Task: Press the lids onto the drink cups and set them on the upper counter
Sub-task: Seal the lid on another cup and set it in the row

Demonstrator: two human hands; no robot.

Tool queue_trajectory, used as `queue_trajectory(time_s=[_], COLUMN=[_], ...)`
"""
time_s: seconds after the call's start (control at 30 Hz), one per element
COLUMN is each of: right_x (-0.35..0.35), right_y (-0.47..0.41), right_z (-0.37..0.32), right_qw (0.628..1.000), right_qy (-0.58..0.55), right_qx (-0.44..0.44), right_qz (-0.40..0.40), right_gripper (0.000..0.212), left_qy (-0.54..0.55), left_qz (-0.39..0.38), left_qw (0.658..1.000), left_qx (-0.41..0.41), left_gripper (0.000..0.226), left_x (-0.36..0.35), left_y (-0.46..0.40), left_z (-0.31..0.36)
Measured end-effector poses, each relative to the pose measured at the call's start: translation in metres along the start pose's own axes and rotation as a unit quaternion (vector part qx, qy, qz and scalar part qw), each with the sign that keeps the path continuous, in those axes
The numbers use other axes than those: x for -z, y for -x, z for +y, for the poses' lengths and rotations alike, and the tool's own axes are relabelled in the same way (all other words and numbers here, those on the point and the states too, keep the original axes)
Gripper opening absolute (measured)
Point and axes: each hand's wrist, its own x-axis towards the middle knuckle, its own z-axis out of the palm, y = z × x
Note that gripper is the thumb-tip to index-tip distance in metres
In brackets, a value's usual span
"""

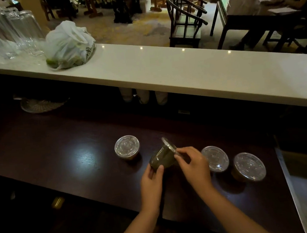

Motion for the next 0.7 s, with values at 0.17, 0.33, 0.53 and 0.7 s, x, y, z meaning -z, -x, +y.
queue_trajectory(time_s=[0.17,0.33,0.53,0.7], right_x=[-0.005,-0.006,-0.021,-0.038], right_y=[-0.003,0.0,0.011,0.031], right_z=[-0.014,-0.034,-0.039,-0.043], right_qw=[0.962,0.827,0.65,0.549], right_qy=[-0.191,-0.429,-0.593,-0.644], right_qx=[-0.189,-0.356,-0.472,-0.53], right_qz=[0.052,0.072,0.06,0.057], right_gripper=[0.016,0.007,0.01,0.011], left_qy=[-0.014,-0.166,-0.387,-0.504], left_qz=[-0.004,-0.102,-0.231,-0.295], left_qw=[0.994,0.926,0.761,0.63], left_qx=[-0.113,-0.324,-0.467,-0.512], left_gripper=[0.04,0.052,0.059,0.062], left_x=[0.003,0.023,0.055,0.064], left_y=[0.007,-0.008,-0.039,-0.052], left_z=[0.026,0.039,0.079,0.094])
